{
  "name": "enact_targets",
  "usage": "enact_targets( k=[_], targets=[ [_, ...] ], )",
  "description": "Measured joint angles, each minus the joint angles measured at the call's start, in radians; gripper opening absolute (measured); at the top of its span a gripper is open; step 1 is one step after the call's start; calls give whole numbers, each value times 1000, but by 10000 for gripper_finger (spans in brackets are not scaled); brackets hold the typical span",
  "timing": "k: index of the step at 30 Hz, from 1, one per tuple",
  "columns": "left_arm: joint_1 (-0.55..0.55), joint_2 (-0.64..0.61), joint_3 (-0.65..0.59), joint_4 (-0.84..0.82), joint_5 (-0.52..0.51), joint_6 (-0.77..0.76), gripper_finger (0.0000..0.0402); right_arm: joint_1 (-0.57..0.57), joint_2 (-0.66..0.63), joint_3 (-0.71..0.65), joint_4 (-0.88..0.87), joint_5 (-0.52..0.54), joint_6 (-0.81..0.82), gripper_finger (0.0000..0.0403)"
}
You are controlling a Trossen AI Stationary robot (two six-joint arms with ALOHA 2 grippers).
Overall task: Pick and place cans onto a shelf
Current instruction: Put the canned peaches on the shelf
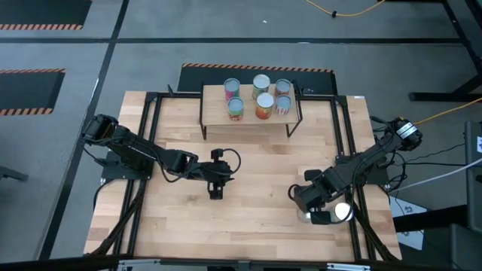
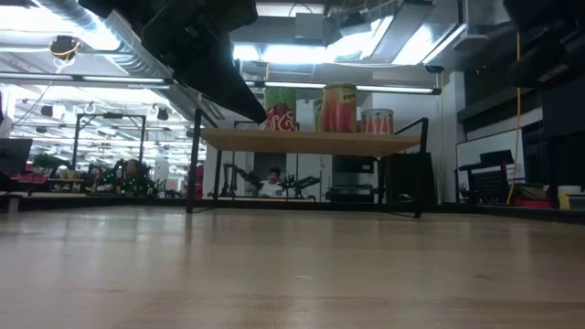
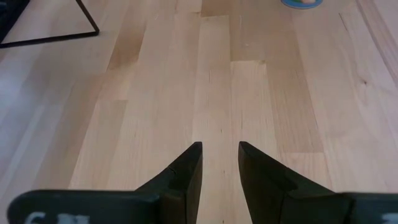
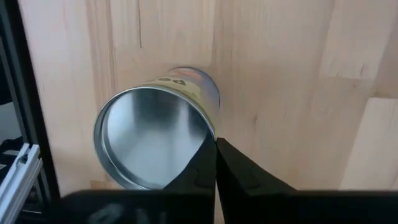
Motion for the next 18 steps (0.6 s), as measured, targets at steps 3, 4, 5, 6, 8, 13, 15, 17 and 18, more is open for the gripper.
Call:
enact_targets(
  k=[3, 4, 5, 6, 8, 13, 15, 17, 18],
  targets=[
    [0, 0, 0, 0, 0, 1, 96, -14, 1, 3, 9, 0, -39, 4],
    [0, 0, 0, 0, 0, 2, 96, -21, 1, 4, 16, 1, -54, 4],
    [0, 0, 0, 0, 0, 3, 96, -31, 2, 5, 23, 2, -63, 4],
    [0, 0, 0, 0, 0, 3, 96, -41, 2, 5, 31, 4, -78, 4],
    [0, 0, 0, 0, 0, 4, 96, -66, 2, 5, 51, 5, -102, 4],
    [0, 0, 0, 0, 0, 4, 96, -146, 2, 5, 123, 7, -200, 4],
    [0, 0, 0, 0, 0, 4, 96, -184, 2, 5, 160, 6, -247, 4],
    [0, 0, 0, 0, 0, 4, 96, -227, 2, 5, 198, 4, -290, 4],
    [0, 0, 0, 0, 0, 4, 96, -250, 2, 5, 216, 5, -308, 4]
  ],
)
